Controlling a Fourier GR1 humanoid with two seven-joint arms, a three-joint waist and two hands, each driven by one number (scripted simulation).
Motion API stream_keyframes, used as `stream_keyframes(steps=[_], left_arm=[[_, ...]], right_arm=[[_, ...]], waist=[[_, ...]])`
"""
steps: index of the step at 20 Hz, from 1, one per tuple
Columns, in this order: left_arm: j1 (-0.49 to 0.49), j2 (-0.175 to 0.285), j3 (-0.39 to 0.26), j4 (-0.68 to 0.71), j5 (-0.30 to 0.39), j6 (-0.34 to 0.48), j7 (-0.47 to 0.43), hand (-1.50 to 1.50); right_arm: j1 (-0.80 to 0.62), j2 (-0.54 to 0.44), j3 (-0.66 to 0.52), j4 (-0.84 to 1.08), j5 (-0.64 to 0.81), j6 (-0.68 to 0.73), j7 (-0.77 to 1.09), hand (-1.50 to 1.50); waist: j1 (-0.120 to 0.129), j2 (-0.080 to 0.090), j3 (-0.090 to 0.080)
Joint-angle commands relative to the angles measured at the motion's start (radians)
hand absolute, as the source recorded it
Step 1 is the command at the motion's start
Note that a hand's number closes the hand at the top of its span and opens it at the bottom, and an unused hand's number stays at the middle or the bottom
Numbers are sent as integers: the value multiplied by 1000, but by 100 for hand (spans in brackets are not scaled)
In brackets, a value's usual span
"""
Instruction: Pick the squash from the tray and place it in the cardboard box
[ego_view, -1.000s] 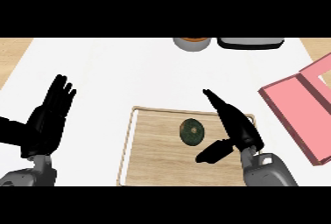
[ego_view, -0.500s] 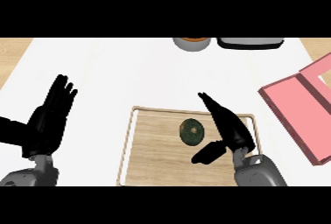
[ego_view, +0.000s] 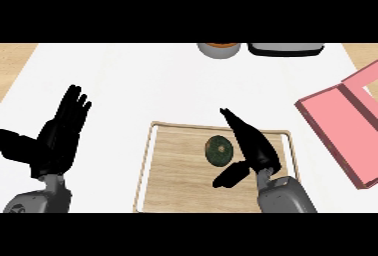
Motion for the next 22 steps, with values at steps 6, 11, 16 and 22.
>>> stream_keyframes(steps=[6, 11, 16, 22], left_arm=[[3, -20, 28, 20, -22, -16, -40, 0], [0, -18, 21, -11, -34, -22, 20, 0], [-42, -25, 47, 29, -20, -25, 4, 0], [83, -42, 6, -109, -33, -37, 9, 0]], right_arm=[[-37, 15, -51, 134, 24, -7, -81, -150], [32, 21, 13, 60, 57, -38, -90, -150], [-64, 21, 16, 180, 59, -82, -100, 150], [-57, 0, 23, 194, 176, -98, -200, 150]], waist=[[0, 1, 0], [-1, 0, 0], [1, 1, 0], [4, 0, 0]])
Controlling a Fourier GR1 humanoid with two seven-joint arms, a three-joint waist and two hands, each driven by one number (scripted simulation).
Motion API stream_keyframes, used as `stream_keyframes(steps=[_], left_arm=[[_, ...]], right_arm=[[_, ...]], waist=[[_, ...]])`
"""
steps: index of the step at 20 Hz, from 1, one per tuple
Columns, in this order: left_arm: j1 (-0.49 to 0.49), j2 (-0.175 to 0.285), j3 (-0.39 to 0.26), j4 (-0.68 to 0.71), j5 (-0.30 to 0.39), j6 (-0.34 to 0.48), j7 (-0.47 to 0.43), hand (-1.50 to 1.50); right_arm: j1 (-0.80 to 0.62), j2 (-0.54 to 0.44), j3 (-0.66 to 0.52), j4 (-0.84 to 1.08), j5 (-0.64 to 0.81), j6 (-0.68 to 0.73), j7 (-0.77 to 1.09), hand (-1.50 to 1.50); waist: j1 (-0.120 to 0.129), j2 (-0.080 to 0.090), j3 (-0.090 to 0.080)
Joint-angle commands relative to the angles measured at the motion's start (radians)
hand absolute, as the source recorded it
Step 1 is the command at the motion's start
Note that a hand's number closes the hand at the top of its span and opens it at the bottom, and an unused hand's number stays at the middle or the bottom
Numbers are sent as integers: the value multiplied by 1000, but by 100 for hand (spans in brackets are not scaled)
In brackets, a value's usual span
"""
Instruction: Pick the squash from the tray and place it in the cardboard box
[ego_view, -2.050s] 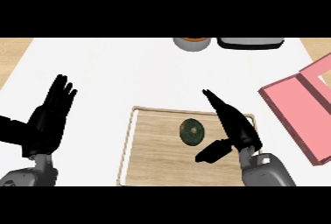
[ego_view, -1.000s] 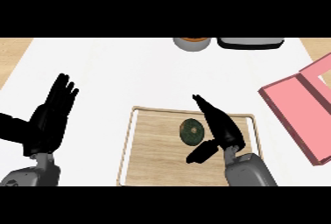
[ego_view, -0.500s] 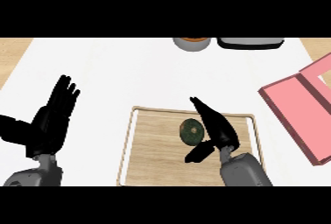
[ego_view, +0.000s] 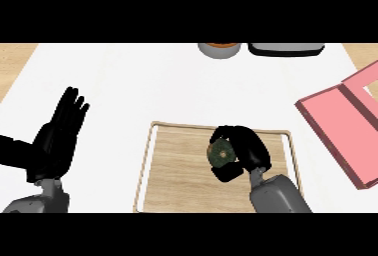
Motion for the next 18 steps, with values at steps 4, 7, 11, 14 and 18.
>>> stream_keyframes(steps=[4, 7, 11, 14, 18], left_arm=[[-52, 26, 48, 33, 21, -18, 12, 0], [-10, -36, -29, 3, -32, 21, 9, 0], [-62, 14, 31, 22, 7, 3, 42, 0], [-23, -14, 3, 36, -25, 15, -5, 0], [-18, 11, 23, -11, 20, -22, 28, 0]], right_arm=[[35, 11, 30, -114, 87, -29, 17, 150], [23, 13, 26, -136, 133, -83, 13, 150], [111, -34, 286, -261, 301, -11, 31, 150], [130, -55, 421, -307, 426, 18, 74, 150], [207, -67, 545, -521, 501, 80, 143, 150]], waist=[[-4, 0, 0], [-4, -1, 0], [-14, -6, -1], [-11, -7, -1], [-10, -6, -1]])
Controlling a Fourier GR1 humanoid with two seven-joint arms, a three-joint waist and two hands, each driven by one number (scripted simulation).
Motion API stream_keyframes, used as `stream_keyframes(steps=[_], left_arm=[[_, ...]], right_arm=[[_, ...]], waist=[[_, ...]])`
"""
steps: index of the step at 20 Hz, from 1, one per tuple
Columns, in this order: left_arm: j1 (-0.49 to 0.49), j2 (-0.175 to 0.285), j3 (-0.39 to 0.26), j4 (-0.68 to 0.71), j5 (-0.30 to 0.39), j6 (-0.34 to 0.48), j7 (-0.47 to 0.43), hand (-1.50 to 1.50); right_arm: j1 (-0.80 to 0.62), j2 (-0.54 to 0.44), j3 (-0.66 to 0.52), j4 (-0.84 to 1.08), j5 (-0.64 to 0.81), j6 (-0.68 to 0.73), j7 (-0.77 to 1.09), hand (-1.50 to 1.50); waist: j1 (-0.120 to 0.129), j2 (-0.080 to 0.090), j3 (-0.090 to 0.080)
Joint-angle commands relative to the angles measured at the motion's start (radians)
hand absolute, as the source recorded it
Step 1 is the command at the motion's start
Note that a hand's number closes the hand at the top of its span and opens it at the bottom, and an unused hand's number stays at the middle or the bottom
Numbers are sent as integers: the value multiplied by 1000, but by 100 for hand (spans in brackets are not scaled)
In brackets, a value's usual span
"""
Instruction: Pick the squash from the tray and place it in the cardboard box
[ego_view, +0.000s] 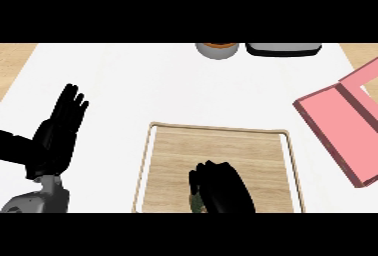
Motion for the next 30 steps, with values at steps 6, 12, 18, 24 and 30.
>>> stream_keyframes(steps=[6, 12, 18, 24, 30], left_arm=[[5, -7, -18, -41, -15, 10, 25, 0], [22, -26, -27, 0, -29, 12, -18, 0], [6, -10, 4, -11, 3, 4, 16, 0], [50, -8, -4, -34, 1, -20, -11, 0], [4, -2, 3, 21, -7, -25, -29, 0]], right_arm=[[82, -16, 203, -455, 145, 231, 167, 150], [24, 64, 16, -527, 160, 136, 239, 150], [-34, 51, -183, -702, 146, 232, 299, 150], [-155, 53, -523, -642, -37, 363, 265, 150], [-209, -60, -883, -459, -192, 267, 59, 150]], waist=[[-1, 0, 0], [-3, 2, 1], [3, 4, 1], [11, 7, 1], [8, 9, 2]])
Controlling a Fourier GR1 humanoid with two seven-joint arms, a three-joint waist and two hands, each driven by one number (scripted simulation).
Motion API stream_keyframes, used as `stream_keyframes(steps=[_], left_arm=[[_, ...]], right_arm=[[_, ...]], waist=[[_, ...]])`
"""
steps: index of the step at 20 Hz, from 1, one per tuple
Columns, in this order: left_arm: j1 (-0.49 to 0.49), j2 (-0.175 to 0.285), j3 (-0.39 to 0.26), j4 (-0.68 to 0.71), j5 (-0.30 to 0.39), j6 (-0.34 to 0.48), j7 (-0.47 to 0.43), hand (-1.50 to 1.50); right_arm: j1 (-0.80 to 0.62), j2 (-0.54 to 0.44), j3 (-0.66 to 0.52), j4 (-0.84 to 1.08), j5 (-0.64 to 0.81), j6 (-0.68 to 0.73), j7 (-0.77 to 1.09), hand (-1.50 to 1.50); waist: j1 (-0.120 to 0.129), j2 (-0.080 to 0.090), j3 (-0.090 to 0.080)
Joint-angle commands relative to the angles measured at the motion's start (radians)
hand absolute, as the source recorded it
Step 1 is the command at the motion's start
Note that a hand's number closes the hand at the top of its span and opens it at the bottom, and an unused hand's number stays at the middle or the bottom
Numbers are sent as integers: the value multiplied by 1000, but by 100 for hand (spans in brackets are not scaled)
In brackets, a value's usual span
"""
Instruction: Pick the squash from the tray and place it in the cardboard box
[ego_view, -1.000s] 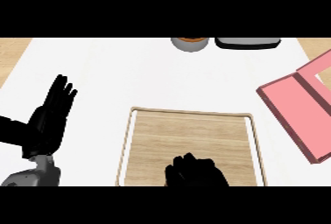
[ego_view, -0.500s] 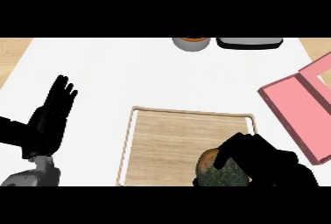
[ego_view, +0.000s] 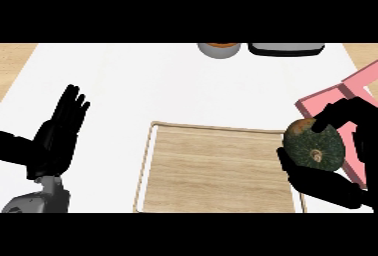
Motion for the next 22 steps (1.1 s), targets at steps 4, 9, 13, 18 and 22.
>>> stream_keyframes(steps=[4, 9, 13, 18, 22], left_arm=[[-13, -26, -24, 20, -30, 18, -29, 0], [-26, -3, -8, 14, -18, 8, 15, 0], [-36, 29, 31, 45, 13, -26, 4, 0], [-6, -9, -6, 41, -16, -10, -49, 0], [-35, 2, 2, 20, -5, -5, 0, 0]], right_arm=[[-71, -162, -223, 233, -14, -122, -174, 150], [-85, -259, -327, 441, -55, -218, -338, 150], [-79, -307, -357, 610, -57, -267, -430, 150], [-61, -404, -269, 809, 90, -149, -410, 150], [-136, -414, -311, 1038, 27, -117, -470, -150]], waist=[[2, 1, 0], [5, 0, 0], [5, 0, 0], [25, 8, -1], [24, 6, 1]])
